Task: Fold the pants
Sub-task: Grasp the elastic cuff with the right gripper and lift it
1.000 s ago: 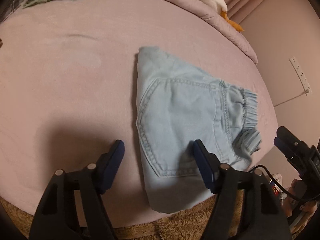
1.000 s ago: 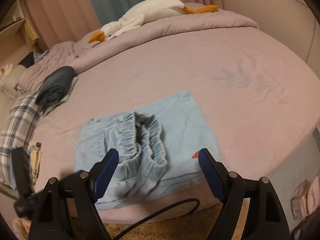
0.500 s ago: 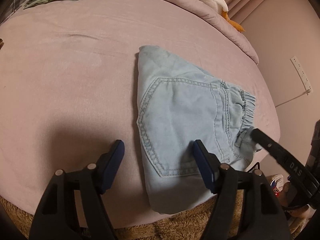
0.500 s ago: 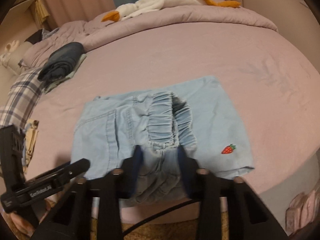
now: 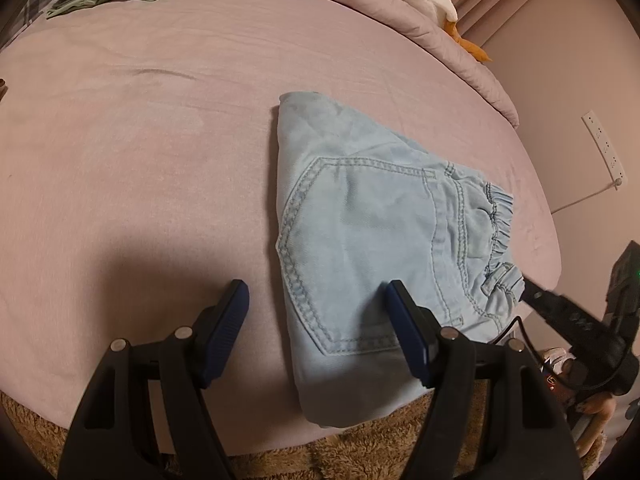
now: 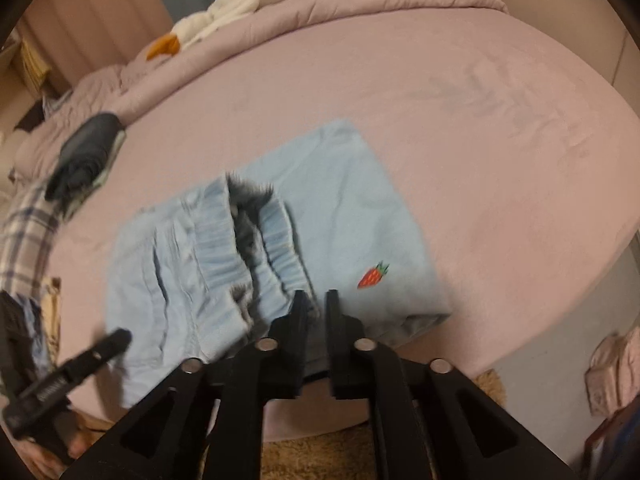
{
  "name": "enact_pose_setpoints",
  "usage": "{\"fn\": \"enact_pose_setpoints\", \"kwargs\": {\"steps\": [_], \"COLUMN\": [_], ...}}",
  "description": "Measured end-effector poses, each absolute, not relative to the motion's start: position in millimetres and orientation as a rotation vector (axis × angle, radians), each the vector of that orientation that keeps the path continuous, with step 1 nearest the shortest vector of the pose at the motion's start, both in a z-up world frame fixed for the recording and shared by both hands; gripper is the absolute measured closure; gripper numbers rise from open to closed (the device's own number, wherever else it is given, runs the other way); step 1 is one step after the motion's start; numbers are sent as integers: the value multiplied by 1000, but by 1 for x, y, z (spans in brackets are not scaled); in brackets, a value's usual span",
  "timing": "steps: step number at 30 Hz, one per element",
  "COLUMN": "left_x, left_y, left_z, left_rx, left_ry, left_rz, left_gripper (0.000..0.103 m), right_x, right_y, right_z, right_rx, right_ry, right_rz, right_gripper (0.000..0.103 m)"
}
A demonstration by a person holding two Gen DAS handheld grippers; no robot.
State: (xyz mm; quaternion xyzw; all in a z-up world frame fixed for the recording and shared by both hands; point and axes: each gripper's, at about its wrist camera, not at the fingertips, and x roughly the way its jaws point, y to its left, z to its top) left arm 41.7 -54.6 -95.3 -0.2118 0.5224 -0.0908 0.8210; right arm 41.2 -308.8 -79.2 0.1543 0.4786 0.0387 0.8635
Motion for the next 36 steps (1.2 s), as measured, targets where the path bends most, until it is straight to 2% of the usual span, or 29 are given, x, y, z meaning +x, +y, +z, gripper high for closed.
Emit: {"fn": "enact_pose_setpoints", "kwargs": {"steps": [2,5,8,11,16,17,18,20,21,23,26,31,33,36], "left_x": [41,40,41,39,41,41,42,43,43,45,47,52,57,62], "left_y": [-54,-51,-46,-40,-33,-32,-32,-33,-33,-34,-35,-41,-46,-53], "left_z": [-93,-88,-86,-84,-86,-86,-86,-85,-84,-81,-75,-64,-63,-70], "left_rx": [-441,-435,-437,-449,-458,-466,-472,-478,-479,-480,-477,-447,-443,-428], "left_ry": [1106,1090,1078,1070,1068,1068,1067,1066,1065,1061,1042,1010,1010,1041], "left_rz": [-186,-175,-158,-147,-119,-119,-122,-133,-140,-151,-169,-198,-214,-239], "left_gripper": [34,33,33,33,33,33,33,33,33,33,33,32,32,32], "right_x": [37,36,47,54,60,61,63,64,63,60,53,39,42,54], "right_y": [-306,-299,-280,-261,-248,-246,-247,-252,-255,-260,-267,-283,-290,-290], "right_z": [-71,-67,-83,-100,-106,-107,-106,-104,-101,-90,-62,-23,-24,-50], "right_rx": [329,346,362,290,201,199,201,233,240,245,246,220,241,258], "right_ry": [961,944,1021,1068,1046,1040,1031,1026,1017,995,936,829,837,943], "right_rz": [96,192,245,214,184,179,163,184,196,213,233,206,206,238], "right_gripper": [28,27,27,26,26,33,48,57,67,74,78,78,78,78]}}
